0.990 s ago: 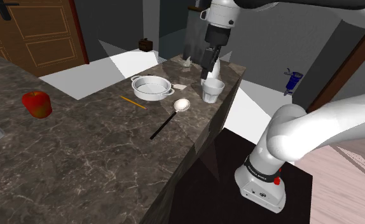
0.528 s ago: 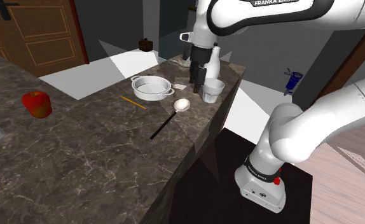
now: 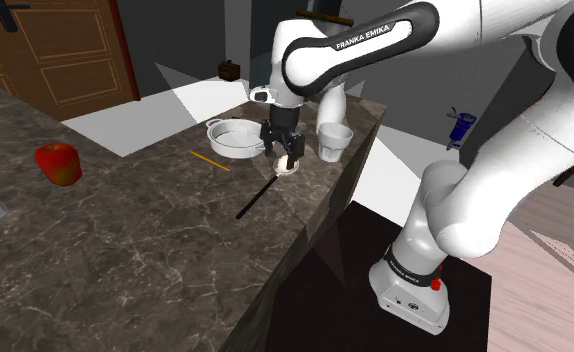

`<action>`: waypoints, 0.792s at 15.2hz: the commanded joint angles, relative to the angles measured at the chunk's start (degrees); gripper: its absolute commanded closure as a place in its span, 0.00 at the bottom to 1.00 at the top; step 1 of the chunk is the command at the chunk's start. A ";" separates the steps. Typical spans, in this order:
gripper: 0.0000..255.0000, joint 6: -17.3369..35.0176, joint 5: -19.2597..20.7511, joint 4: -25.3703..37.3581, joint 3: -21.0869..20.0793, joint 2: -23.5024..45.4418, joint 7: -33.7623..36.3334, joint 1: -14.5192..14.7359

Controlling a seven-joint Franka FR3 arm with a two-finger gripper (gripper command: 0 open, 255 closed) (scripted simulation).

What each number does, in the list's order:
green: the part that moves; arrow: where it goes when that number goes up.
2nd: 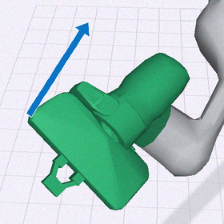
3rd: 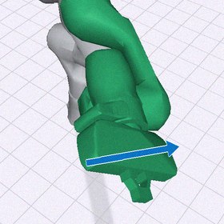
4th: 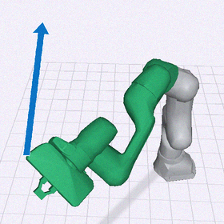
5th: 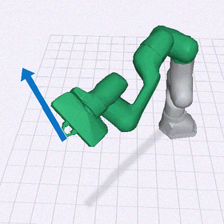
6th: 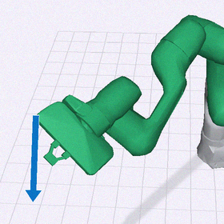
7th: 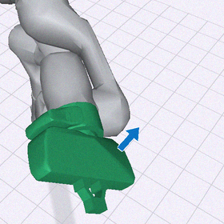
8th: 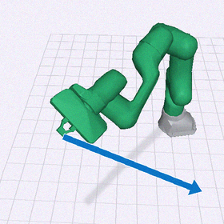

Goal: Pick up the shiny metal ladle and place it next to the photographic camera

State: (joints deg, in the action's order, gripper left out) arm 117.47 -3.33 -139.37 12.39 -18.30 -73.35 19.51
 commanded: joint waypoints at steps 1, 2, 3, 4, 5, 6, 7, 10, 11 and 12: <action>0.00 3.00 -0.58 0.00 0.99 3.67 -9.19 2.00; 0.00 4.30 -1.02 0.23 1.20 5.58 -13.26 2.98; 0.00 5.34 -1.40 0.42 1.30 7.10 -16.55 3.73; 0.00 6.16 -1.57 -0.05 1.26 7.47 -16.66 3.76; 0.00 6.99 -1.73 -0.50 1.24 7.86 -16.77 3.80; 0.00 7.82 -1.90 -0.95 1.23 8.26 -16.89 3.86; 0.00 8.65 -2.08 -1.38 1.22 8.67 -17.01 3.93; 0.00 11.15 -2.69 -2.59 1.21 10.01 -17.42 4.14; 0.00 11.63 -2.82 -2.81 1.20 10.28 -17.51 4.18; 0.00 11.63 -2.81 -2.82 1.20 10.28 -17.51 4.18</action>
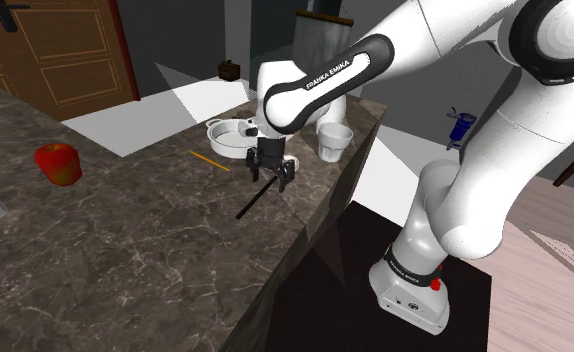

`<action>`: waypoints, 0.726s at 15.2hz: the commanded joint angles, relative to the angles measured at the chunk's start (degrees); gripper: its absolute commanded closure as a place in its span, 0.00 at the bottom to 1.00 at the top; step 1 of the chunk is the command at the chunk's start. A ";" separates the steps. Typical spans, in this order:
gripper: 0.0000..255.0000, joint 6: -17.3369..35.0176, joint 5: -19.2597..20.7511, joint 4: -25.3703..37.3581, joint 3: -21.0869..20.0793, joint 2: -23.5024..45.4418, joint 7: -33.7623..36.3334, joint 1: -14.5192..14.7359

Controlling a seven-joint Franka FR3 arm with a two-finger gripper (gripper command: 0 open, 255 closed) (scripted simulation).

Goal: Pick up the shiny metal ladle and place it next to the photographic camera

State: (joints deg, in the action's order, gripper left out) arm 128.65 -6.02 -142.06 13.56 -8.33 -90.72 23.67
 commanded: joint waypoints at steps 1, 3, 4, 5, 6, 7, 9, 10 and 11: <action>0.00 0.45 -0.13 -0.13 0.02 0.32 -0.14 0.03; 0.00 0.45 -0.13 -0.12 0.02 0.32 -0.14 0.03; 0.00 0.45 -0.13 -0.12 0.02 0.32 -0.14 0.03; 0.00 0.45 -0.13 -0.12 0.02 0.32 -0.14 0.03; 0.00 0.44 -0.12 -0.12 0.02 0.31 -0.13 0.03; 1.00 0.44 -0.12 -0.12 0.02 0.31 -0.13 0.03; 1.00 0.44 -0.12 -0.12 0.02 0.31 -0.13 0.03; 1.00 0.45 -0.14 -0.10 0.01 0.34 -0.12 0.04; 1.00 0.43 -0.14 -0.08 0.01 0.34 -0.11 0.04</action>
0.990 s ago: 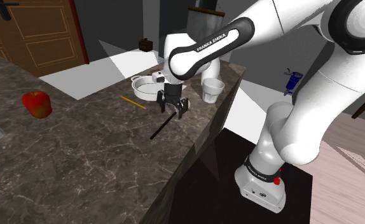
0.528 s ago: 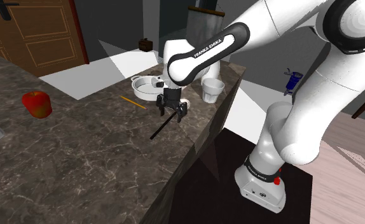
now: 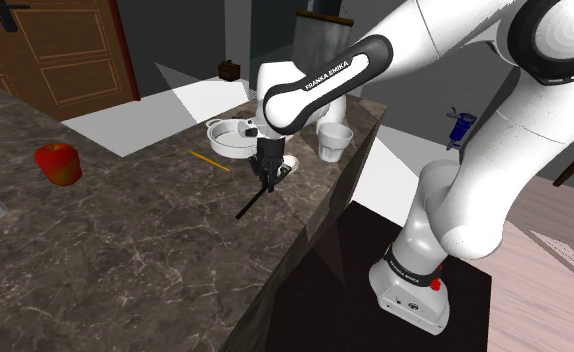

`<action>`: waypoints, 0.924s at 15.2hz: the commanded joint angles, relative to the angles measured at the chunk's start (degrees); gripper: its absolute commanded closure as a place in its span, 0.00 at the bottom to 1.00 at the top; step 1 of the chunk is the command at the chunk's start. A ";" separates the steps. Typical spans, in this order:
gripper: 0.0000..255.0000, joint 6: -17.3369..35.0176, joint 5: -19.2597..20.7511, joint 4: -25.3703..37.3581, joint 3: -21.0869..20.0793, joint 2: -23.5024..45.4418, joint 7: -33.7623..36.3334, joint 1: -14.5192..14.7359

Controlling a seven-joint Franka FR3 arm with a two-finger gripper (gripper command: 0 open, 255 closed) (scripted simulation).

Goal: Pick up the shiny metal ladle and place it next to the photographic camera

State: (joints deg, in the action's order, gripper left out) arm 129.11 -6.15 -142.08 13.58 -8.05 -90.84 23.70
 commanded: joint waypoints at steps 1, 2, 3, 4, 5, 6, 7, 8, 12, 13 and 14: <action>1.00 -0.05 0.00 -0.05 -0.01 0.04 0.00 0.01; 1.00 -0.08 0.00 -0.01 0.01 0.06 -0.03 -0.01; 1.00 -0.10 0.00 0.01 0.01 0.06 -0.01 0.00; 1.00 -0.12 0.01 0.02 0.01 0.05 -0.01 -0.01; 1.00 -0.01 0.00 -0.10 0.00 0.03 -0.02 -0.01; 1.00 -0.83 0.23 0.19 -0.03 -0.53 0.22 -0.05; 1.00 -1.66 0.44 0.51 -0.07 -1.06 0.44 -0.09; 1.00 -2.49 0.65 0.83 -0.11 -1.59 0.65 -0.13; 1.00 -5.78 1.35 2.27 -0.29 -3.54 1.45 -0.27; 1.00 -6.60 1.50 2.66 -0.33 -4.00 1.63 -0.31; 1.00 -7.42 1.64 3.06 -0.38 -4.43 1.80 -0.34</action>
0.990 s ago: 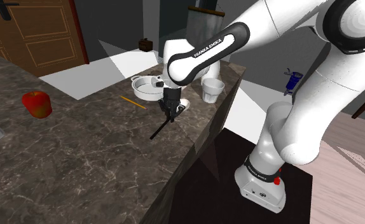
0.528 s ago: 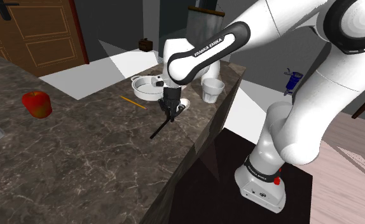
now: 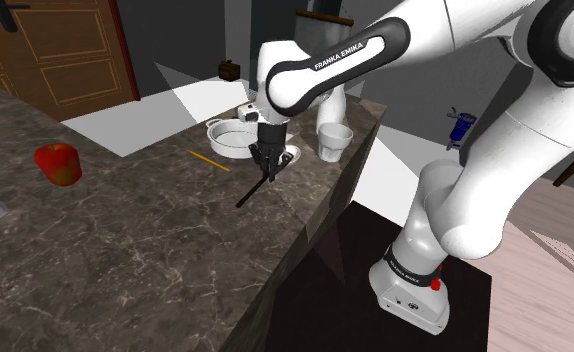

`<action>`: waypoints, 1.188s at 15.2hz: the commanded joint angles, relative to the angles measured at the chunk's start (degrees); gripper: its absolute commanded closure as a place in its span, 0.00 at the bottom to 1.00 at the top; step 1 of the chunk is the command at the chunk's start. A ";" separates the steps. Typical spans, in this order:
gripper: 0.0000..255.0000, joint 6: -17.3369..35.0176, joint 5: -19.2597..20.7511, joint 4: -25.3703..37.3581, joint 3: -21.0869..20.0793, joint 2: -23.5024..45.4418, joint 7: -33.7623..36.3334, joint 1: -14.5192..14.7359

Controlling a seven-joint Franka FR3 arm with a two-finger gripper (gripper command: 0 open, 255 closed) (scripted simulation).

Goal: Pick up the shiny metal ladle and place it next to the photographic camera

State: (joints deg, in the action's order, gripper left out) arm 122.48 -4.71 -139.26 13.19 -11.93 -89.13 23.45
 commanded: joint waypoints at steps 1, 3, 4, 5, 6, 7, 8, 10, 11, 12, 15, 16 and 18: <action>1.00 -1.61 0.33 0.65 -0.04 -0.97 0.27 -0.11; 1.00 -3.24 0.57 1.52 -0.13 -1.77 0.59 -0.16; 1.00 -4.05 0.68 1.97 -0.17 -2.14 0.74 -0.19; 1.00 -4.86 0.78 2.43 -0.22 -2.51 0.89 -0.21; 1.00 -5.67 0.88 2.91 -0.27 -2.85 1.03 -0.23; 1.00 -6.47 0.97 3.39 -0.31 -3.19 1.17 -0.24; 1.00 -7.28 1.05 3.89 -0.36 -3.51 1.31 -0.26; 1.00 -8.88 1.20 4.92 -0.44 -4.10 1.57 -0.28; 1.00 -9.68 1.27 5.46 -0.49 -4.38 1.69 -0.29; 1.00 -10.48 1.33 6.00 -0.53 -4.64 1.81 -0.30; 1.00 -12.85 1.49 7.71 -0.65 -5.34 2.15 -0.31; 1.00 -13.64 1.53 8.30 -0.69 -5.55 2.26 -0.31; 1.00 -15.21 1.61 9.51 -0.76 -5.92 2.46 -0.31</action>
State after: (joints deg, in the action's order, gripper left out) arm 108.20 -3.18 -130.31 12.49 -17.49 -86.83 23.15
